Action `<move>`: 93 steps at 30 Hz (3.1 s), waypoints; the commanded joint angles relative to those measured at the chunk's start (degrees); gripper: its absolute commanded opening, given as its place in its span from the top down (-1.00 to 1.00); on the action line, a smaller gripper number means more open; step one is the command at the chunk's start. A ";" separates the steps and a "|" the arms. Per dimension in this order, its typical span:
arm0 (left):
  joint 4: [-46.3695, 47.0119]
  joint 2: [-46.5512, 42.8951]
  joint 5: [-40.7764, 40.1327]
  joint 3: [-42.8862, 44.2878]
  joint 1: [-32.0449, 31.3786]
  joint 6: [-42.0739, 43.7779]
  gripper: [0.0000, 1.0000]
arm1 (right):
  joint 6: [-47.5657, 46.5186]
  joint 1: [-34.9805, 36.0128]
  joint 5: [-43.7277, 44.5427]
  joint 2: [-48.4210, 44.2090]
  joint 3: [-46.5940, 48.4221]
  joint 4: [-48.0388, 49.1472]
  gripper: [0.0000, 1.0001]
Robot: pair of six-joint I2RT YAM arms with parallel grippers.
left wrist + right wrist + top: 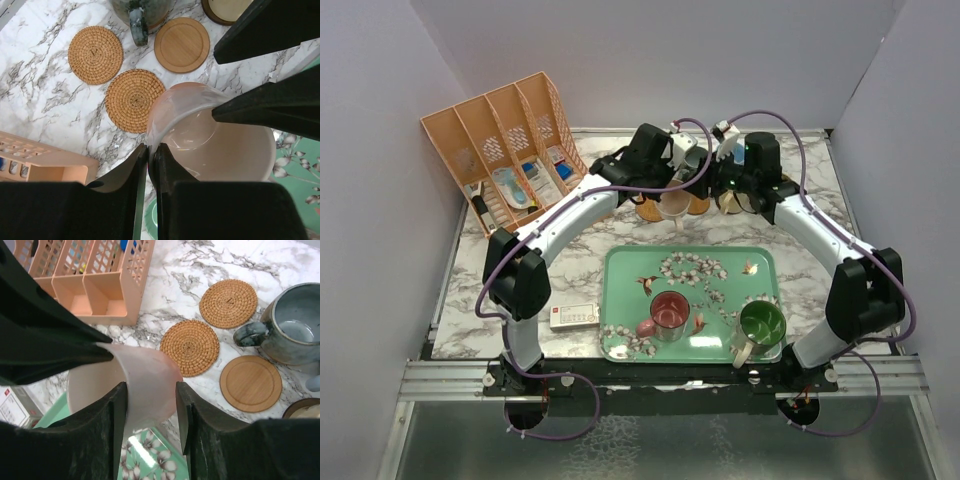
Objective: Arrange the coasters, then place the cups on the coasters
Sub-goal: Place the cup on the coaster.
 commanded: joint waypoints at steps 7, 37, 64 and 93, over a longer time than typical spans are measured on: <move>4.60 1.14 1.12 4.79 0.14 -2.17 1.00 | -0.43 3.07 11.74 5.02 6.38 -5.51 0.33; 5.07 -2.15 13.98 0.82 0.31 0.33 0.76 | -2.41 3.27 20.70 3.04 2.02 -4.83 0.98; 11.29 -16.72 10.50 -15.81 5.45 4.48 -0.18 | 2.59 2.13 31.80 11.36 15.00 -12.04 0.98; 13.18 -19.24 7.34 -18.93 7.59 4.56 -0.42 | 6.66 2.13 39.43 17.42 20.86 -18.65 0.98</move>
